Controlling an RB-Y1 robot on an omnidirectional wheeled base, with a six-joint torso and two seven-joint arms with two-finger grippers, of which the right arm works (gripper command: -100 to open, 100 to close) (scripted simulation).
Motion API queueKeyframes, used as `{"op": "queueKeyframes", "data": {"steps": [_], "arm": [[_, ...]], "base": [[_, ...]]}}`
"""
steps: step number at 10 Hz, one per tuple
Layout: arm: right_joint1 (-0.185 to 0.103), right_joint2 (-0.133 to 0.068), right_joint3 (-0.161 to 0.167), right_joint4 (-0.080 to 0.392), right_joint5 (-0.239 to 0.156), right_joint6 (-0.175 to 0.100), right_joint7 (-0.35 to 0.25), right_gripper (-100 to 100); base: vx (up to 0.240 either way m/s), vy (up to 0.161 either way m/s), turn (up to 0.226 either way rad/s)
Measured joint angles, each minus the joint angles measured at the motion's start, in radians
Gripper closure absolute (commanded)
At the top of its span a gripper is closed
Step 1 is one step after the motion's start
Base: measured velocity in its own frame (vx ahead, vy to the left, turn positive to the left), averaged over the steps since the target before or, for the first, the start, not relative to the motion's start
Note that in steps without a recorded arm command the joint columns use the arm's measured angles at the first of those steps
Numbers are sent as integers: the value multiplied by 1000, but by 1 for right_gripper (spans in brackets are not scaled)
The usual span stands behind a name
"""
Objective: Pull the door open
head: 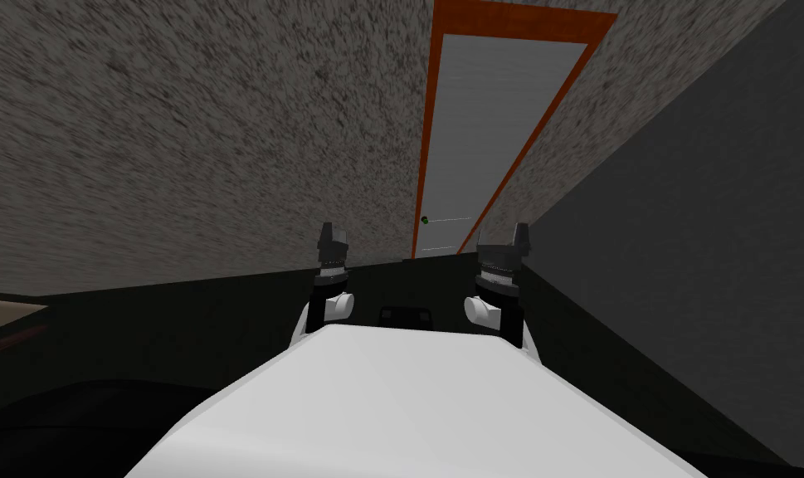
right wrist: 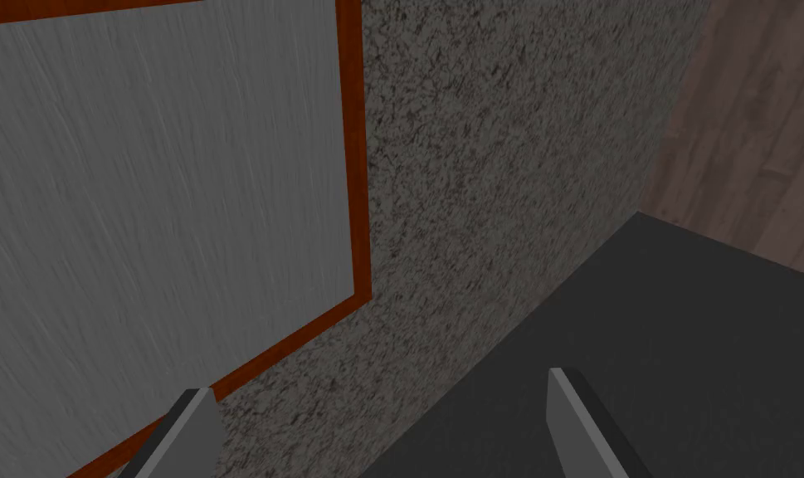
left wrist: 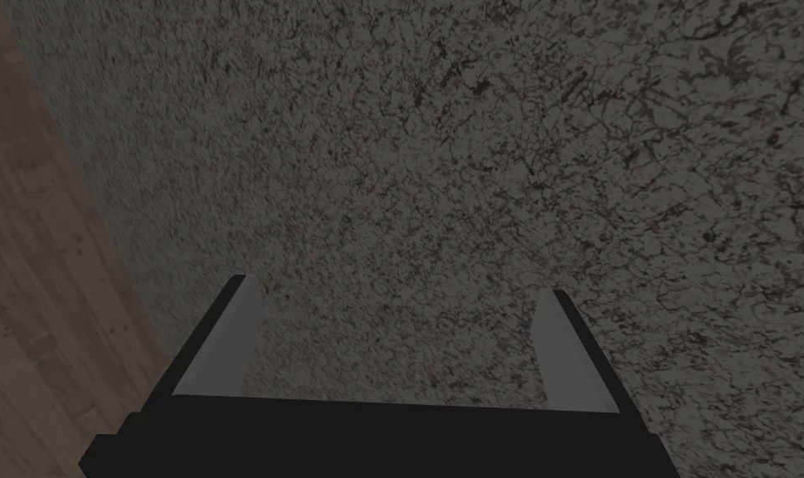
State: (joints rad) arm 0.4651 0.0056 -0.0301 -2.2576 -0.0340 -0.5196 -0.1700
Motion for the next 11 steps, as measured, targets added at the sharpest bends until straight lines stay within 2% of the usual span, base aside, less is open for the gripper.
{"op": "queueKeyframes", "data": {"steps": [8,11], "arm": [[-53,-34,-11,153,45,-31,136,-100],[-80,-44,-15,229,67,-47,198,-100]], "base": [[88,0,-3],[87,1,-3]]}}
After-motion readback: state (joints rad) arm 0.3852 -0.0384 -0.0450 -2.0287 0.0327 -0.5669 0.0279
